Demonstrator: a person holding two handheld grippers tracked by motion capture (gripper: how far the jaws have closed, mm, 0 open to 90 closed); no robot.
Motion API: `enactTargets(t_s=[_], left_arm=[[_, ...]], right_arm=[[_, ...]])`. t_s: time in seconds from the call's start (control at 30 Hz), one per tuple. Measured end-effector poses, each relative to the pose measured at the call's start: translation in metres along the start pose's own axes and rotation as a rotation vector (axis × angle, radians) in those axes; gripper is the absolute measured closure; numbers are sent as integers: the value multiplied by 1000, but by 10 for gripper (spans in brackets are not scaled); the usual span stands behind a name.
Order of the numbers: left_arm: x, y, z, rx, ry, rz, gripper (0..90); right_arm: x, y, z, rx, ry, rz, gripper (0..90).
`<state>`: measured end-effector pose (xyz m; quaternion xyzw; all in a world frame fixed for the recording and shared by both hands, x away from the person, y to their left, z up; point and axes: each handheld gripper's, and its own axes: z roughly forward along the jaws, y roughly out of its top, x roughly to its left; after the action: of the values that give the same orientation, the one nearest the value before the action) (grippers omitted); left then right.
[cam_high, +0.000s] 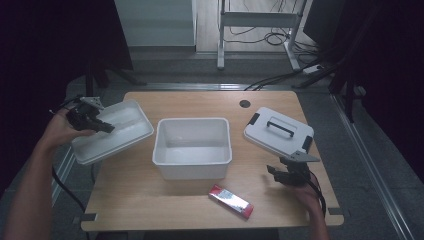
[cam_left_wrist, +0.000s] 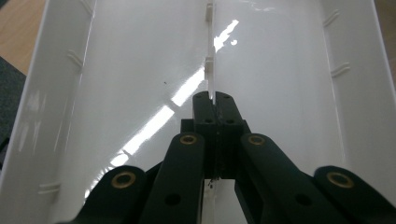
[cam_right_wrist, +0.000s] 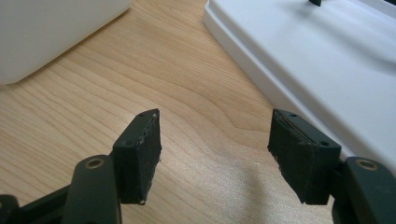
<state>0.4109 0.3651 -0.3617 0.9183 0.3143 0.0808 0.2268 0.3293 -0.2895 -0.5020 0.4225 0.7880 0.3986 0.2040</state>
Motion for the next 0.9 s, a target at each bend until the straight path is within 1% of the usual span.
enactTargets(t_s=[0.07,0.13,0.3,0.43,0.5,0.6,0.7,0.9], left_arm=[[1,-2,5,0,-7,-10,898],[1,-5,12,11,-11,-8,898],[3,-10,30,18,-21,-24,898],[3,-14,45,44,-26,-28,898],[3,-17,53,48,-30,-34,898],[3,-20,65,56,-43,-43,898],[3,-23,72,56,-53,-48,898],[0,-27,90,67,-78,-46,898]], right_arm=[[0,0,0,1,0,0,343],[0,0,0,1,-1,1,343],[1,0,1,6,-1,-3,342],[0,0,1,5,-2,-3,342],[0,-1,1,6,-2,-3,342],[0,-1,1,8,-1,-3,343],[0,-1,1,9,-1,-3,342],[0,-1,2,12,0,-3,342]])
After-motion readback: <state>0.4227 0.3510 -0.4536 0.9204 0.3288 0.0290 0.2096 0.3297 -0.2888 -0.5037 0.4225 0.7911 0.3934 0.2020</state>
